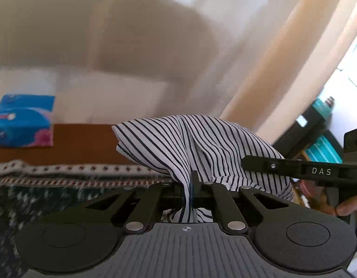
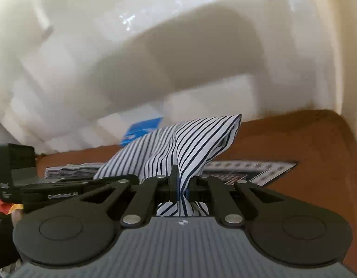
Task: Fold clothes
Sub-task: 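Lift the folded shirt with both grippers and carry it onto the bare table, then lower the shirt onto the table and open both grippers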
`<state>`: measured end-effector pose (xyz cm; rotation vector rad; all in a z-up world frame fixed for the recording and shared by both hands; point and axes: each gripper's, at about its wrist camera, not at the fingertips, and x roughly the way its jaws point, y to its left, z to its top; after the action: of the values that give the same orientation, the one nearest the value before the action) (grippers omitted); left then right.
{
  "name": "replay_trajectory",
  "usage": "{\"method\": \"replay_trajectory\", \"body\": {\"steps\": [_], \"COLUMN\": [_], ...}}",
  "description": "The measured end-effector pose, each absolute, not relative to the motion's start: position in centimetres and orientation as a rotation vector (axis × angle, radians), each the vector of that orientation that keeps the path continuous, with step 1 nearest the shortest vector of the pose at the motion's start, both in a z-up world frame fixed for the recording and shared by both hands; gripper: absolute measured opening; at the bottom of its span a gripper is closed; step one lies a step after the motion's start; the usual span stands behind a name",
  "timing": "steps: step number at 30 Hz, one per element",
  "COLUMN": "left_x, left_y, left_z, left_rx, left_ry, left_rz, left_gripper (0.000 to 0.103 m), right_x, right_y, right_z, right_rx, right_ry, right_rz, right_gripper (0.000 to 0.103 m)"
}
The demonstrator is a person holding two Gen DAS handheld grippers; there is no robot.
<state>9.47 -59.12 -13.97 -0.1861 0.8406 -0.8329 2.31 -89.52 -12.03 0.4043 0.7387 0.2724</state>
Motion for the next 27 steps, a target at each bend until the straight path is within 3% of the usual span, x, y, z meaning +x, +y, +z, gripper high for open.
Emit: {"method": "replay_trajectory", "body": {"steps": [10, 13, 16, 17, 19, 22, 25, 27], "left_x": [16.2, 17.3, 17.6, 17.5, 17.2, 17.6, 17.9, 17.7], "left_y": [-66.4, -66.8, -65.7, -64.7, -62.8, -61.6, -62.9, -64.5], "left_z": [-21.2, -23.6, -25.1, -24.9, -24.6, -22.8, -21.2, -21.0], "left_rx": [-0.111, -0.071, -0.04, -0.048, -0.064, -0.102, -0.115, -0.083], "left_ry": [0.934, 0.987, 1.022, 1.017, 1.007, 0.966, 0.932, 0.927], "left_rz": [-0.73, -0.683, -0.628, -0.61, -0.574, -0.552, -0.614, -0.672], "left_gripper": [0.001, 0.03, 0.055, 0.057, 0.058, 0.056, 0.056, 0.057], "right_x": [10.1, 11.5, 11.5, 11.5, 10.6, 9.3, 9.7, 10.6], "right_y": [-95.0, -95.3, -95.9, -96.1, -96.8, -97.0, -96.7, -95.2], "right_z": [-19.8, -22.4, -24.1, -24.7, -24.7, -23.3, -22.4, -22.7], "right_rx": [0.441, 0.412, 0.387, 0.379, 0.354, 0.297, 0.28, 0.265], "right_ry": [0.776, 0.823, 0.851, 0.859, 0.843, 0.783, 0.736, 0.737], "right_rz": [0.267, 0.258, 0.196, 0.174, 0.119, 0.094, 0.144, 0.192], "right_gripper": [0.006, 0.008, 0.021, 0.033, 0.041, 0.04, 0.028, 0.027]}}
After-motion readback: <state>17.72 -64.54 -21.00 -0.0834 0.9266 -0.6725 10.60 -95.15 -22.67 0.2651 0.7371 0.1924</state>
